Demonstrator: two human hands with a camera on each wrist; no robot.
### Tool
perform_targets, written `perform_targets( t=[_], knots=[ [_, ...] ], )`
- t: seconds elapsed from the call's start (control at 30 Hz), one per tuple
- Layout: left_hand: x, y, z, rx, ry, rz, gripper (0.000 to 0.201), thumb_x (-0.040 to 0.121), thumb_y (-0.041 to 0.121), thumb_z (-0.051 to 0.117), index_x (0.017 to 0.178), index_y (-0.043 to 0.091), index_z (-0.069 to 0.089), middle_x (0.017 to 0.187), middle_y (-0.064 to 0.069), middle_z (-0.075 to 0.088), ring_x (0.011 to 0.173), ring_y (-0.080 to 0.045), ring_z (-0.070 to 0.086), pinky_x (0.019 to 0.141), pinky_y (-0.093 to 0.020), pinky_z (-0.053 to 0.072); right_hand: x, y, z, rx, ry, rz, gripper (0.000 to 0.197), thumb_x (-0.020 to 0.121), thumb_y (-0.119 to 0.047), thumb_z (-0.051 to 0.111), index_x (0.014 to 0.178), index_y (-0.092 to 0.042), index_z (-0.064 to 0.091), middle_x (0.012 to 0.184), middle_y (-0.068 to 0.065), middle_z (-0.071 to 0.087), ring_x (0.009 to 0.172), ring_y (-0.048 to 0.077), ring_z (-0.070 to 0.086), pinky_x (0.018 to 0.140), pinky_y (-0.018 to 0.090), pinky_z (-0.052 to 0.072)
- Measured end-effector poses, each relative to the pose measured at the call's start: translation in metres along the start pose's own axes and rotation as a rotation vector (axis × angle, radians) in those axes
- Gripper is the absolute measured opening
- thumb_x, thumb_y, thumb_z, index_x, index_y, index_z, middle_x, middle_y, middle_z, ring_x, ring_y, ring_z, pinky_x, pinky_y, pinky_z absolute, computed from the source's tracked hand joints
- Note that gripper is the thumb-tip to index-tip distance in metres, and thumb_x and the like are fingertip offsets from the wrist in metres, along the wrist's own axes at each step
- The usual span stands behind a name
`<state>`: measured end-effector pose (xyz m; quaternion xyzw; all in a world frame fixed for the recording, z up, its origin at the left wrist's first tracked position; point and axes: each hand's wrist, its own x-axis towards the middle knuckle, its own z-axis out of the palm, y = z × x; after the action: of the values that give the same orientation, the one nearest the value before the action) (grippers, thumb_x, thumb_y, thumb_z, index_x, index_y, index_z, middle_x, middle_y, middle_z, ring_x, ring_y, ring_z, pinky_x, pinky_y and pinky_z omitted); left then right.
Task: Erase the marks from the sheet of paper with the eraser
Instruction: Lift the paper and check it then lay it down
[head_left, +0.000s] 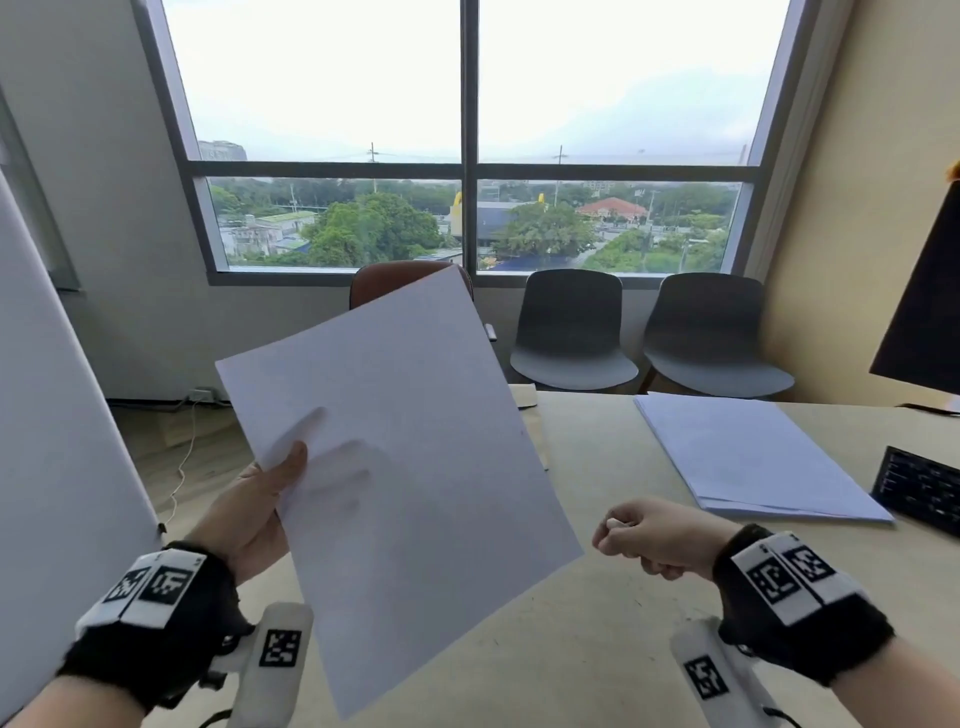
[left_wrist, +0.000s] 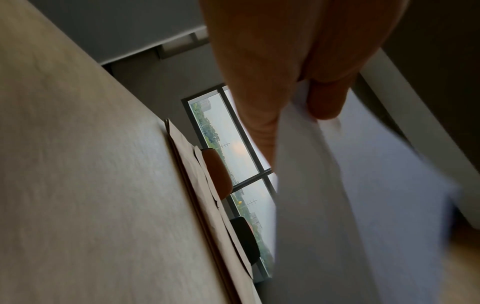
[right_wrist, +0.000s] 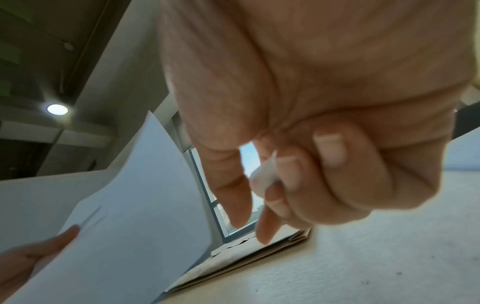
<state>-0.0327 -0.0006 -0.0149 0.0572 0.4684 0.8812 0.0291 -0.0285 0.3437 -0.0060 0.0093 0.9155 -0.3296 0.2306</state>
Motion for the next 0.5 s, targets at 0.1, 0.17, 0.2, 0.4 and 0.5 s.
perform_targets(
  t=[0.1,0.17,0.2,0.4,0.5],
  knots=[
    [-0.003,0.003,-0.004,0.037,0.058,-0.01,0.023,0.062,0.024,0.076,0.084,0.029,0.078,0.094,-0.005,0.074,0.075,-0.027,0.073,0.053,-0.038,0.058,-0.001,0.004,0.002,0.122,0.025,-0.011,0.014,0.091,-0.009,0.046,0.086,-0.017,0.057,0.069,-0.001,0.039,0.049,0.01,0.031,0.041,0.017,0.022],
    [-0.004,0.005,-0.009,0.068,0.095,-0.01,0.028,0.073,0.022,0.053,0.08,0.03,0.079,0.09,-0.003,0.075,0.071,-0.024,0.073,0.051,-0.033,0.058,0.0,0.002,0.006,0.205,0.074,-0.029,0.016,0.091,-0.008,0.044,0.094,-0.014,0.058,0.069,-0.002,0.041,0.05,0.01,0.031,0.042,0.017,0.022],
    [-0.004,0.007,-0.012,0.095,0.103,-0.017,0.028,0.073,0.022,0.052,0.079,0.029,0.079,0.089,-0.003,0.075,0.07,-0.023,0.073,0.05,-0.031,0.058,0.0,0.0,0.008,0.247,0.094,-0.038,0.018,0.092,-0.008,0.043,0.099,-0.013,0.058,0.071,-0.002,0.041,0.051,0.01,0.03,0.042,0.017,0.022],
    [-0.011,0.021,-0.028,0.346,0.247,-0.089,0.023,0.089,0.011,0.048,0.085,0.01,0.071,0.07,-0.002,0.073,0.055,-0.015,0.069,0.047,-0.027,0.056,0.005,-0.017,0.023,0.467,0.075,-0.059,0.027,0.095,-0.008,0.036,0.114,-0.014,0.054,0.075,0.0,0.035,0.054,0.012,0.033,0.042,0.017,0.026],
    [-0.012,0.024,-0.044,0.52,0.299,-0.157,0.017,0.096,0.006,0.043,0.092,0.005,0.06,0.065,-0.002,0.072,0.051,-0.014,0.067,0.044,-0.024,0.054,0.008,-0.023,0.034,0.455,0.061,-0.081,0.025,0.097,-0.01,0.036,0.114,-0.013,0.054,0.074,0.0,0.038,0.055,0.011,0.033,0.041,0.016,0.028]
  ],
)
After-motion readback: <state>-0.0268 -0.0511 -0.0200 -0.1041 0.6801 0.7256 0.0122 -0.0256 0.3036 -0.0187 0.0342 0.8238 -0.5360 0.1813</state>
